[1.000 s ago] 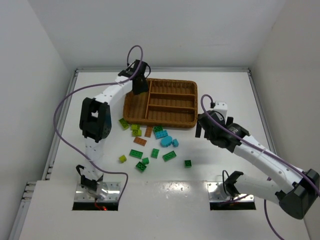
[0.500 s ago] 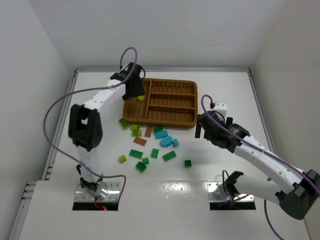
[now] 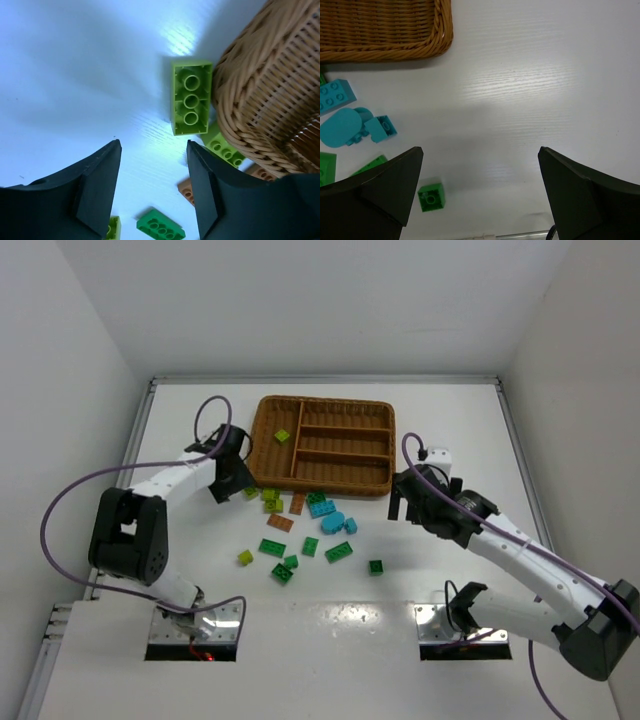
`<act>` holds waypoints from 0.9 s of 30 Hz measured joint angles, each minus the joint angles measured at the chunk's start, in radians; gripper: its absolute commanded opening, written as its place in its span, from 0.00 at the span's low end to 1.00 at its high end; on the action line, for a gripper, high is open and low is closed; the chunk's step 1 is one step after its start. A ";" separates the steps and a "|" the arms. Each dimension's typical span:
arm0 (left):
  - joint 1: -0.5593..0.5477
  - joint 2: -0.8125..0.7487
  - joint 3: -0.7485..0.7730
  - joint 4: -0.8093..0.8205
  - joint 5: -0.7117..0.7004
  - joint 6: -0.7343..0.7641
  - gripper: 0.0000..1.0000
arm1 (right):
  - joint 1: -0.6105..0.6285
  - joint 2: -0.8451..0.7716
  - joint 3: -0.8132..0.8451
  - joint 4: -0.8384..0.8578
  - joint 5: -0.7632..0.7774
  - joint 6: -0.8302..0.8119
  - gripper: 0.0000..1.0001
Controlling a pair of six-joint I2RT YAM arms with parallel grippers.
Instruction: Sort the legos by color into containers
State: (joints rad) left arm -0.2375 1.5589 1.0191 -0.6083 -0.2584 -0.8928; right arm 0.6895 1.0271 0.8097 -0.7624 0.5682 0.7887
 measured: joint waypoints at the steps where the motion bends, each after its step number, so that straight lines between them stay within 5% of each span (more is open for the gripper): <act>1: -0.006 0.006 -0.013 0.005 0.005 -0.005 0.61 | 0.000 0.000 0.000 0.000 -0.002 0.000 1.00; 10: -0.025 0.108 -0.021 0.105 0.041 0.014 0.70 | 0.000 -0.007 -0.006 -0.001 -0.004 0.000 1.00; 22: -0.050 0.162 -0.019 0.159 0.039 0.044 0.69 | 0.000 -0.019 -0.015 -0.006 -0.005 0.000 1.00; 27: -0.050 0.180 -0.017 0.169 0.003 0.048 0.48 | 0.000 -0.020 -0.020 -0.005 -0.008 -0.001 1.00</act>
State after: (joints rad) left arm -0.2871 1.7386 1.0023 -0.4393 -0.2554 -0.8444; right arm 0.6895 1.0073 0.7898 -0.7673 0.5602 0.7879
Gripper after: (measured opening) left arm 0.544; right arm 0.996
